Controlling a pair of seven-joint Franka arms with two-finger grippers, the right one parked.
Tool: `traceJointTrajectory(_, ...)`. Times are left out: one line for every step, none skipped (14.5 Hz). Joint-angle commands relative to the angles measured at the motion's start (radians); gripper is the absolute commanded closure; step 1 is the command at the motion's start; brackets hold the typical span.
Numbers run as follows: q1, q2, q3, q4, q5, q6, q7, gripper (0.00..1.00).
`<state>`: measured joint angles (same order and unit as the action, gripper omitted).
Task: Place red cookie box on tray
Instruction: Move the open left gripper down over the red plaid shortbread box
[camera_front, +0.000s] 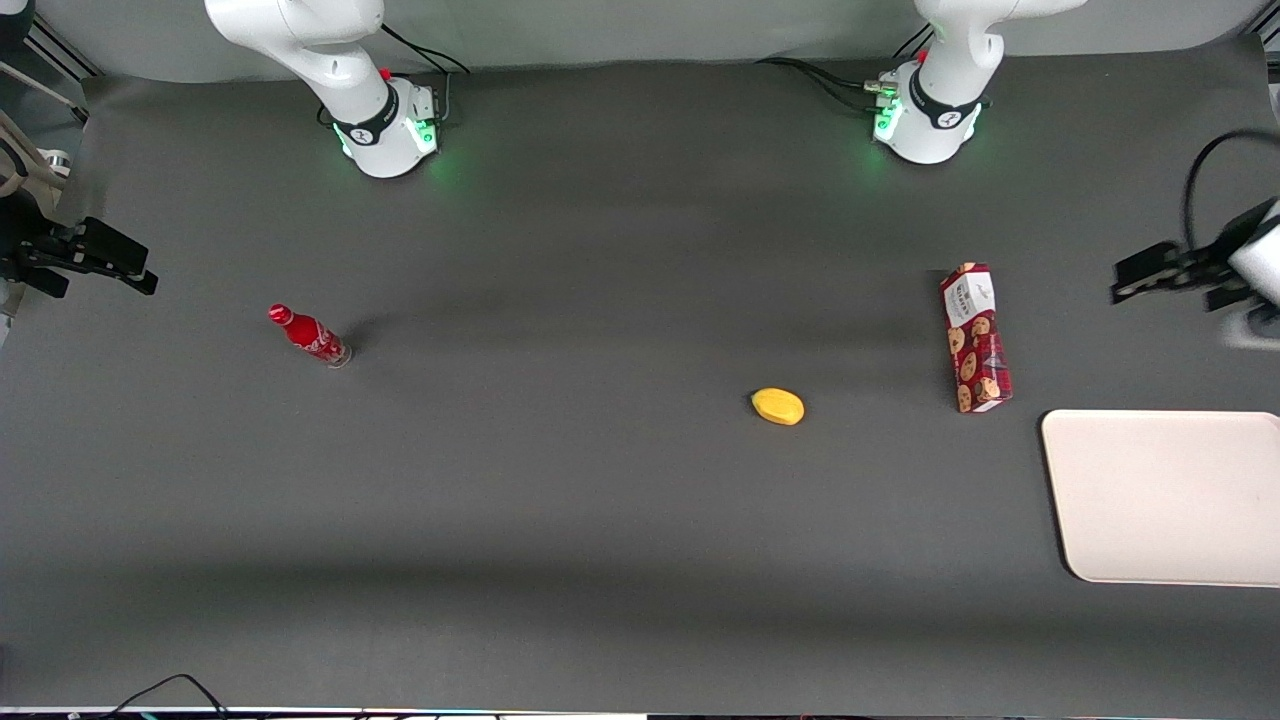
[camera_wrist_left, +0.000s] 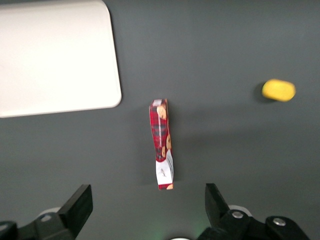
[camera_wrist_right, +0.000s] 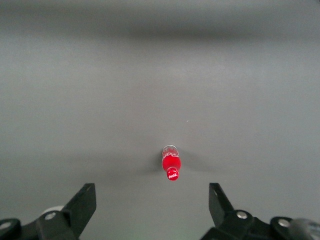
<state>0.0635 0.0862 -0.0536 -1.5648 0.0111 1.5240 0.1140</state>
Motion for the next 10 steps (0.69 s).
traceJointTrajectory(0.002, -0.016, -0.005, -0.294, 0.001, 0.201, -0.008, 0.00)
traceJointTrajectory(0.002, -0.016, -0.003, -0.366, -0.002, 0.267, -0.008, 0.00)
traceJointTrajectory(0.002, -0.017, 0.000, -0.441, -0.002, 0.342, -0.008, 0.00)
traceJointTrajectory(0.005, -0.025, 0.001, -0.515, -0.002, 0.425, -0.007, 0.00)
traceJointTrajectory(0.007, -0.029, 0.003, -0.587, -0.002, 0.506, -0.007, 0.00)
traceJointTrajectory(0.007, -0.032, 0.003, -0.656, -0.002, 0.577, -0.007, 0.00)
traceJointTrajectory(0.007, -0.034, 0.003, -0.711, -0.002, 0.650, -0.007, 0.00)
traceJointTrajectory(0.007, -0.034, 0.003, -0.765, -0.002, 0.724, -0.005, 0.00)
traceJointTrajectory(0.007, -0.031, 0.003, -0.815, -0.002, 0.793, -0.005, 0.00)
traceJointTrajectory(0.007, -0.023, 0.003, -0.863, -0.002, 0.867, -0.005, 0.00)
